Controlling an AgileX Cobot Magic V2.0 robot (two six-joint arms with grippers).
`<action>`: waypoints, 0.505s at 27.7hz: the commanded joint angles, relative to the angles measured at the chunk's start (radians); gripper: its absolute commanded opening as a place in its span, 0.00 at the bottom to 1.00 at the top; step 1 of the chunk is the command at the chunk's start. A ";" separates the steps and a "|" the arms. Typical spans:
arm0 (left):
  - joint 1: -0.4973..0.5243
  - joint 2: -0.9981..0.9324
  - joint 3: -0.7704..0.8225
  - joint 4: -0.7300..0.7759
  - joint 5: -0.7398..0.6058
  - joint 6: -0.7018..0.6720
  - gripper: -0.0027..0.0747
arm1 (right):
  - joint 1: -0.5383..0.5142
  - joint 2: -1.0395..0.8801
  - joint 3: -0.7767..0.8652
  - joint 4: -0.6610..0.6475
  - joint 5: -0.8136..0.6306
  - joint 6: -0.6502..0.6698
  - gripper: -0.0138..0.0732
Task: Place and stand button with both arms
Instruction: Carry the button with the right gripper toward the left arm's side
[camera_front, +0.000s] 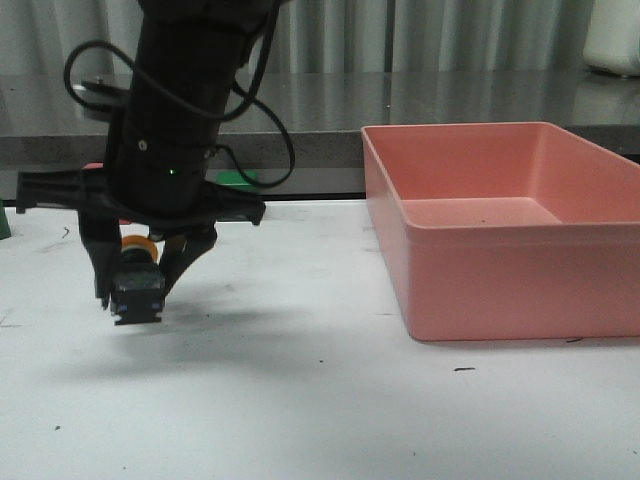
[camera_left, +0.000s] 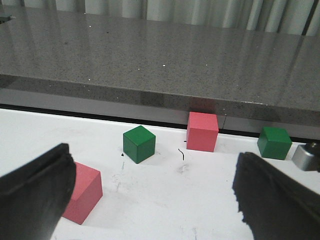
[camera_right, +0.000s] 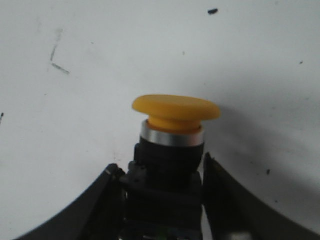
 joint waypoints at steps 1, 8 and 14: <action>0.002 0.011 -0.037 -0.007 -0.070 -0.010 0.83 | -0.002 -0.044 -0.037 0.026 -0.051 0.038 0.49; 0.002 0.011 -0.037 -0.007 -0.070 -0.010 0.83 | -0.002 -0.034 -0.037 0.026 -0.067 0.053 0.49; 0.002 0.011 -0.037 -0.007 -0.068 -0.010 0.83 | -0.002 -0.029 -0.037 0.026 -0.066 0.136 0.51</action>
